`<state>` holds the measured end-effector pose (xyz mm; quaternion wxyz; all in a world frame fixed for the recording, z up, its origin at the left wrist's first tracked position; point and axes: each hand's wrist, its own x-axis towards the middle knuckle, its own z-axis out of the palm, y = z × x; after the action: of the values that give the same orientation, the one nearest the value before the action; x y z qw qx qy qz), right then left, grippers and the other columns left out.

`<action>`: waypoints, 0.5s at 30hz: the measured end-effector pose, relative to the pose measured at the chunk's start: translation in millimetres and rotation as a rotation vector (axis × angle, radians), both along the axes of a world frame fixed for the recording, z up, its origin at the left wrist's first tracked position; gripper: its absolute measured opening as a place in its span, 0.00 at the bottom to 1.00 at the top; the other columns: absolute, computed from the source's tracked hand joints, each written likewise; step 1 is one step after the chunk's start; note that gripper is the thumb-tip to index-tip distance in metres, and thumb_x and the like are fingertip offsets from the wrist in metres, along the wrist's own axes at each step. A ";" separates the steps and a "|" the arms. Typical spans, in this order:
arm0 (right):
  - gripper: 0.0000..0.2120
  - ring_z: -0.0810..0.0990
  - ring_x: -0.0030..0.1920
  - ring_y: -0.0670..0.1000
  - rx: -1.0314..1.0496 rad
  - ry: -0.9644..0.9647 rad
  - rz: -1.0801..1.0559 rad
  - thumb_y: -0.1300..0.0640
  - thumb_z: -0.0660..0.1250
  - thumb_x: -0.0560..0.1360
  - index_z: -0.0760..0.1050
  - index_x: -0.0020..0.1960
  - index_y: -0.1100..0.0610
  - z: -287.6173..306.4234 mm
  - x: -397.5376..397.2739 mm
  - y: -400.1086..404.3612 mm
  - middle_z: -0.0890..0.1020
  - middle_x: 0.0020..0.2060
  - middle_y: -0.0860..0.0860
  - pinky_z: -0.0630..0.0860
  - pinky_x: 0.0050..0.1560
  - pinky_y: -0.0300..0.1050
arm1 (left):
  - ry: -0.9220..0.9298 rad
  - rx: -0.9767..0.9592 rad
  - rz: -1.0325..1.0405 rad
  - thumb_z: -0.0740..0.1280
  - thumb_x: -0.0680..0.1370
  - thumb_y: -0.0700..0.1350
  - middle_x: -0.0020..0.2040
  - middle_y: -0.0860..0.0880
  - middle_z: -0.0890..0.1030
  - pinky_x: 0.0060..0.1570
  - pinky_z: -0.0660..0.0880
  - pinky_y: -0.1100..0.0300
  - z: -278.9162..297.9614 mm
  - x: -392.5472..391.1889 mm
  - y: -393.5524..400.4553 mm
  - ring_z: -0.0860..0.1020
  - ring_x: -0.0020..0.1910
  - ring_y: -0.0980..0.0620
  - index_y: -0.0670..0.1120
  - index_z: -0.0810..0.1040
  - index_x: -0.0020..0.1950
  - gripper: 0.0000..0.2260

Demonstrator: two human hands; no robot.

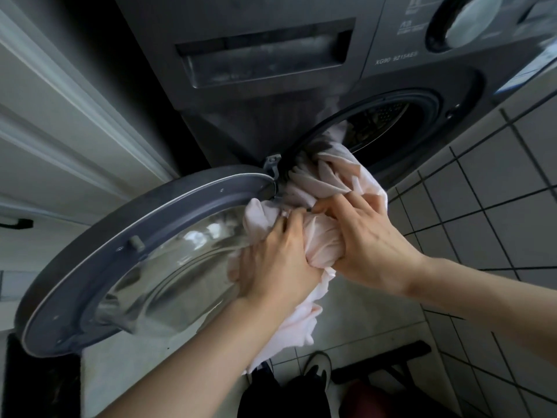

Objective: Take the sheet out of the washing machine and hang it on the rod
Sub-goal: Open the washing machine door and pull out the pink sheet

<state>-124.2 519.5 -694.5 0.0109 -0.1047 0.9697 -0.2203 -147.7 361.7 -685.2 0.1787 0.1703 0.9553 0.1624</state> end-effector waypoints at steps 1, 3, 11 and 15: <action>0.28 0.69 0.58 0.49 0.002 0.012 0.039 0.54 0.73 0.62 0.69 0.59 0.55 0.7 1.5 4.1 0.76 0.51 0.45 0.56 0.60 0.47 | 0.010 -0.010 -0.022 0.70 0.68 0.59 0.61 0.57 0.74 0.41 0.67 0.56 2.9 0.2 -1.7 0.77 0.56 0.46 0.56 0.64 0.64 0.28; 0.26 0.70 0.56 0.50 0.070 0.058 0.144 0.49 0.71 0.65 0.71 0.59 0.56 -0.8 0.7 13.5 0.76 0.48 0.45 0.59 0.61 0.50 | 0.032 -0.010 -0.071 0.70 0.67 0.55 0.56 0.57 0.76 0.38 0.64 0.58 9.1 0.6 -5.7 0.77 0.50 0.48 0.55 0.67 0.53 0.19; 0.29 0.64 0.67 0.54 0.376 -0.063 0.627 0.40 0.63 0.71 0.63 0.70 0.47 -17.6 -36.8 37.0 0.68 0.66 0.46 0.61 0.67 0.55 | 0.264 0.020 -0.304 0.72 0.50 0.50 0.32 0.56 0.72 0.25 0.53 0.65 8.7 6.2 -35.0 0.62 0.25 0.52 0.53 0.61 0.36 0.22; 0.33 0.53 0.74 0.52 0.354 -0.151 0.640 0.40 0.63 0.71 0.55 0.73 0.43 -34.7 -63.5 24.1 0.63 0.70 0.42 0.55 0.70 0.56 | 0.316 0.066 -0.315 0.71 0.51 0.51 0.33 0.56 0.75 0.28 0.58 0.64 14.5 10.2 -51.9 0.69 0.23 0.49 0.52 0.73 0.38 0.18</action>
<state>-187.7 543.6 -729.2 0.1688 -0.3825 0.9075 -0.0416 -137.5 309.8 -670.7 0.0444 0.3466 0.9272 0.1348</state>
